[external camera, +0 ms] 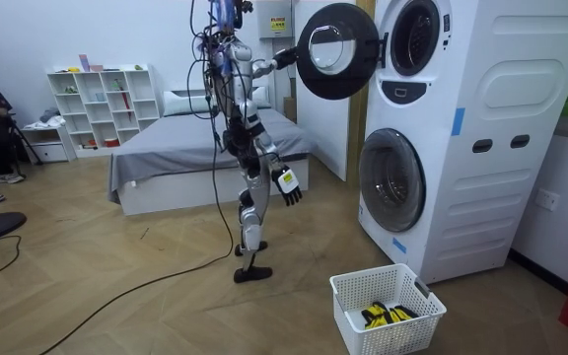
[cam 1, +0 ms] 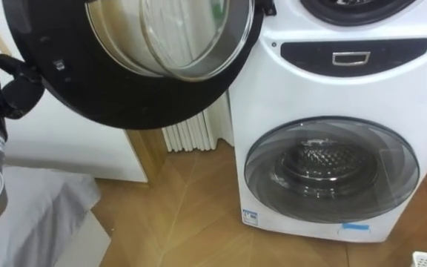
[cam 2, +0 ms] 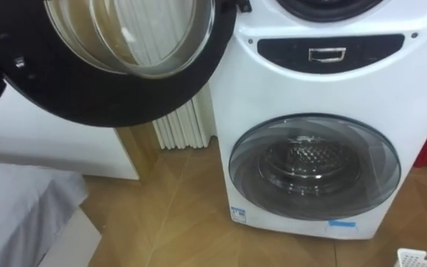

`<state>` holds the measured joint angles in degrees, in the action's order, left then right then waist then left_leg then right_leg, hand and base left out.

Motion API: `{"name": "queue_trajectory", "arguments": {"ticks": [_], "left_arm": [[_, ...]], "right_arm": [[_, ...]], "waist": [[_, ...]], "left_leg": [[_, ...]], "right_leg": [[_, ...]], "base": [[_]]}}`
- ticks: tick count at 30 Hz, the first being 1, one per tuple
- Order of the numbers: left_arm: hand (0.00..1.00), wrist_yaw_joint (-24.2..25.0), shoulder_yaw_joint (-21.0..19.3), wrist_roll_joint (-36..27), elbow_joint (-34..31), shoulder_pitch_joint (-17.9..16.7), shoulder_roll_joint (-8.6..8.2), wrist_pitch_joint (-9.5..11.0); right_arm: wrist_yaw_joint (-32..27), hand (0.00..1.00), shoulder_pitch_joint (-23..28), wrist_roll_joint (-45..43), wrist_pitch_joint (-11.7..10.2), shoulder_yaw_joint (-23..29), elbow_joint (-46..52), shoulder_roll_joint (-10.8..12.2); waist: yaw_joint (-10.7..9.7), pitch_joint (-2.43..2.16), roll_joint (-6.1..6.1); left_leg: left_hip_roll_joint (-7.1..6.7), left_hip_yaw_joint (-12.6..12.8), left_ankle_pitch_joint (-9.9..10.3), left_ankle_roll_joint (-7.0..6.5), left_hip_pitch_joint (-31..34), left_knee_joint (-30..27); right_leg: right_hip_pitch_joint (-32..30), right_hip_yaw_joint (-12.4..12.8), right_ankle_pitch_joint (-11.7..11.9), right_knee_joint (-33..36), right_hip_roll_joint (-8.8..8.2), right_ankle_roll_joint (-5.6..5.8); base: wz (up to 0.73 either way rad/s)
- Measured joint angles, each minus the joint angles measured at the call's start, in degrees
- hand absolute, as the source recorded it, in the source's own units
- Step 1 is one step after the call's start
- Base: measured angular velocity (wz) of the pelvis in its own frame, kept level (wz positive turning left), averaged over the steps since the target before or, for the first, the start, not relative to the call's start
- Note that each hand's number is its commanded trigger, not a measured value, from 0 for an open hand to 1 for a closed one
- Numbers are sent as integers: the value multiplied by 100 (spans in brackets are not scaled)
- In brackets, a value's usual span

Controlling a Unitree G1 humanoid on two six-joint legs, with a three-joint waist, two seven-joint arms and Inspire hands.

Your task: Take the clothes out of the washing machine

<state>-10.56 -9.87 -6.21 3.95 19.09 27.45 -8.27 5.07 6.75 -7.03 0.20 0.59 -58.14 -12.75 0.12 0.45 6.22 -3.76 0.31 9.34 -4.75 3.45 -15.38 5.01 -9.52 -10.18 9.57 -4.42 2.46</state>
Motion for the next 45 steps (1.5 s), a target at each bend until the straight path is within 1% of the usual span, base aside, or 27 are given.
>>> {"name": "queue_trajectory", "arguments": {"ticks": [5,9,13,14,15,16,18,19,21,24,25,26,28,30,31,32,35,37,39,41,42,43,44,45], "left_arm": [[0,15,59,-5,-105,-3,-164,0],[0,50,99,-124,-262,-68,-216,-1],[0,52,133,-327,-477,-228,-489,0],[0,52,181,-327,-544,-371,-533,12],[0,52,183,-327,-544,-406,-573,16],[0,53,197,-323,-558,-446,-653,16],[0,181,372,-352,-588,-509,-678,17],[0,172,308,-361,-587,-514,-820,46],[0,175,324,-366,-589,-533,-854,78],[0,182,334,-364,-653,-545,-1044,84],[0,182,334,-434,-716,-613,-1147,134],[0,191,338,-481,-739,-705,-1195,277],[0,216,338,-549,-739,-767,-1249,435],[0,216,336,-550,-739,-798,-1276,514],[0,217,354,-542,-739,-841,-1282,579],[0,217,393,-537,-741,-888,-1282,652],[0,218,546,-544,-809,-1011,-1282,804],[0,218,633,-548,-881,-1095,-1291,850],[0,219,706,-549,-1061,-1190,-1352,824],[0,230,883,-645,-1392,-1398,-1410,820],[0,232,951,-681,-1472,-1451,-1424,833],[0,233,1105,-778,-1552,-1504,-1453,879],[0,233,1269,-886,-1583,-1515,-1481,909],[0,233,1355,-927,-1588,-1522,-1479,931]], "right_arm": [[-7,0,-22,51,0,-307,4,-49],[14,0,-36,62,0,-385,29,-74],[20,0,-52,109,2,-398,32,-84],[11,0,-80,110,2,-413,29,-84],[2,0,-84,112,2,-419,28,-85],[-6,0,-84,113,2,-434,27,-90],[-17,0,-87,113,2,-432,27,-96],[-35,0,-70,126,2,-430,20,-98],[-79,0,-35,222,2,-425,20,-100],[-123,0,-12,418,3,-429,25,-96],[-129,0,12,523,3,-432,32,-97],[-128,0,14,641,3,-437,33,-95],[-115,0,12,771,3,-440,36,-84],[-114,0,15,812,3,-440,39,-82],[-116,0,22,847,10,-449,38,-79],[-121,0,19,904,13,-489,38,-71],[-123,0,0,983,12,-615,29,-55],[-140,0,-3,996,12,-614,29,-54],[-174,0,-2,995,12,-615,30,-49],[-187,0,0,996,10,-611,30,-50],[-190,0,0,996,10,-609,29,-50],[-190,0,0,1002,10,-611,30,-50],[-191,0,-15,1028,9,-612,32,-50],[-190,0,-25,1059,10,-612,32,-50]], "waist": [[-10,7,9],[-25,11,17],[-53,5,5],[-124,4,3],[-145,4,1],[-174,0,-7],[-234,0,-10],[-260,0,-10],[-297,0,-8],[-348,1,-9],[-348,9,-29],[-340,7,-27],[-316,11,-46],[-294,6,-54],[-305,5,-79],[-314,-5,-88],[-314,-20,-143],[-315,-12,-167],[-345,-7,-182],[-403,-7,-209],[-417,-12,-212],[-420,-15,-230],[-420,-18,-236],[-420,-21,-231]], "left_leg": [[-45,1,-24,-42,20,-13],[-83,-26,-44,-77,43,-3],[-110,-38,-68,-113,37,8],[-116,-42,-75,-124,33,9],[-118,-42,-77,-127,27,8],[-118,-42,-82,-134,20,6],[-116,-42,-88,-144,20,3],[-115,-32,-94,-151,24,-4],[-106,6,-92,-132,38,-15],[-46,272,-134,-120,20,36],[-20,452,-169,-131,-28,124],[-2,581,-191,-142,-53,181],[1,661,-195,-149,-54,196],[9,739,-197,-157,-52,209],[7,766,-205,-178,-61,223],[6,782,-212,-188,-65,233],[18,826,-226,-210,-81,232],[38,893,-231,-216,-84,225],[51,937,-231,-216,-74,208],[139,1243,-236,-207,-78,221],[155,1323,-240,-203,-87,231],[213,1557,-243,-198,-111,253],[235,1702,-249,-189,-110,271],[246,1768,-250,-187,-106,272]], "right_leg": [[-1,-2,7,-2,-39,30],[-14,15,13,-2,-65,63],[-7,10,49,9,-91,101],[4,6,62,11,-96,110],[10,7,64,14,-98,113],[15,8,78,14,-100,118],[15,15,107,13,-103,120],[15,21,118,13,-106,123],[9,20,125,9,-113,130],[-4,138,102,4,-126,166],[-14,205,102,16,-143,169],[-39,299,112,19,-147,182],[-80,393,130,25,-149,208],[-120,484,157,23,-148,227],[-123,501,178,15,-154,230],[-127,504,191,10,-159,236],[-120,516,226,13,-161,232],[-119,534,245,14,-161,246],[-119,536,252,14,-166,255],[-129,538,239,7,-189,254],[-130,538,242,9,-199,260],[-135,559,255,9,-217,279],[-158,587,273,11,-239,307],[-169,613,281,10,-244,318]], "base": [[5],[5],[3],[0],[0],[0],[-4],[0],[3],[8],[-7],[-12],[-21],[-20],[-10],[-8],[-2],[0],[4],[14],[15],[12],[9],[5]]}}
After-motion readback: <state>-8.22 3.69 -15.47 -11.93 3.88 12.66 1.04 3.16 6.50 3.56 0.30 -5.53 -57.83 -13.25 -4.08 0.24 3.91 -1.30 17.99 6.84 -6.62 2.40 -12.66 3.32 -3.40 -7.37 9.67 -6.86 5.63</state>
